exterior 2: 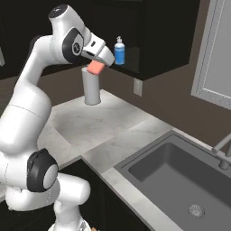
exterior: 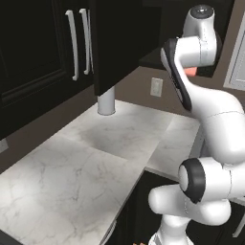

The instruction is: Pick up the bar soap and soap dispenser from the sink, and place them back in the cabinet, and close the cabinet door.

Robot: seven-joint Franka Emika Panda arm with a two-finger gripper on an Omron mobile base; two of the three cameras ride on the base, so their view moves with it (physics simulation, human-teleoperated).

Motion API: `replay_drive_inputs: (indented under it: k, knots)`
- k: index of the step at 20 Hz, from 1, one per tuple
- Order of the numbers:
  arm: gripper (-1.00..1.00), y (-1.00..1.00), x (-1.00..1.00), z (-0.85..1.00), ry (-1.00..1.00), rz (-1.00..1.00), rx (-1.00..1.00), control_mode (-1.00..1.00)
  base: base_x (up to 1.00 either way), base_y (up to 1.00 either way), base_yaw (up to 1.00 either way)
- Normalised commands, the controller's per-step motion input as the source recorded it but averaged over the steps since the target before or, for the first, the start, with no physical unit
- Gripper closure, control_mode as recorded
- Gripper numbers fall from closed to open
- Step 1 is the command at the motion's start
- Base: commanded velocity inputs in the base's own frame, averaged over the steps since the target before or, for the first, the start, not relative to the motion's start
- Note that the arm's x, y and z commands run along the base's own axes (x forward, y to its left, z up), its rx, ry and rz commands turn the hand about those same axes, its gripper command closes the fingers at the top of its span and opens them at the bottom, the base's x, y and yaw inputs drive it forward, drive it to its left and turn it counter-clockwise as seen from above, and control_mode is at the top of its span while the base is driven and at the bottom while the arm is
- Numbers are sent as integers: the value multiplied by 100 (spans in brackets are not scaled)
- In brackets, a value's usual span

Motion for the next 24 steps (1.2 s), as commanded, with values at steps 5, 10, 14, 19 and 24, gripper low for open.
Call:
replay_drive_inputs:
  k: [5, 10, 14, 19, 24]
  knots:
    - [100, -7, 25, 0, -1, 0, 0, -100, 0, 0, 0]
    - [100, -14, 11, 0, -4, -1, -1, -100, 0, 0, 0]
    - [100, -16, 7, 0, -5, -1, -4, -100, 0, 0, 0]
    - [100, -19, 0, 0, -7, 0, -3, -100, 0, 0, 0]
    - [100, -15, 1, 0, -7, 0, 0, -100, 0, 0, 0]
